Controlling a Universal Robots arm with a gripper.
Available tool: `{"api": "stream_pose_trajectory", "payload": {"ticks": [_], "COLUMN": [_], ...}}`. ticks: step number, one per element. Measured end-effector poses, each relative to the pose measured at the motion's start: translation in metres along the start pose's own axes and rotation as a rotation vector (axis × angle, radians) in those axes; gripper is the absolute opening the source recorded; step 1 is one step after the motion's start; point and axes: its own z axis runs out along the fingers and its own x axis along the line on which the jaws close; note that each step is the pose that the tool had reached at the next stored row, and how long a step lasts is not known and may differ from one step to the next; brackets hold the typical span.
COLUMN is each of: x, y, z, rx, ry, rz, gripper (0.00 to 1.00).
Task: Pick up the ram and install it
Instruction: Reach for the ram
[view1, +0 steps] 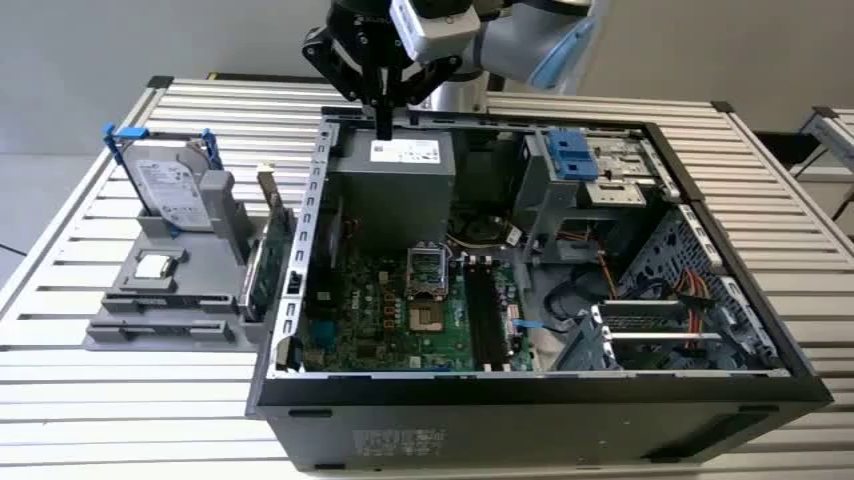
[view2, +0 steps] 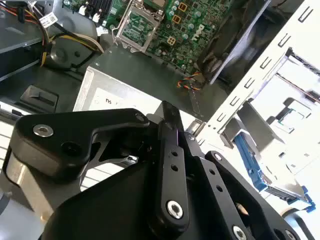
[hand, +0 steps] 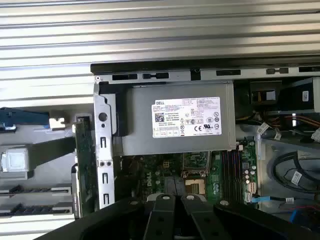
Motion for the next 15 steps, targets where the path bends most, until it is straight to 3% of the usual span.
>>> {"api": "stream_pose_trajectory", "payload": {"ticks": [7,15], "x": [0.0001,0.0049], "y": [0.0000,-0.0004], "z": [0.0000,-0.0001], "rx": [0.0000,0.0000], "ry": [0.0000,0.0000], "rz": [0.000,0.000], "gripper": [0.00,0.00]}}
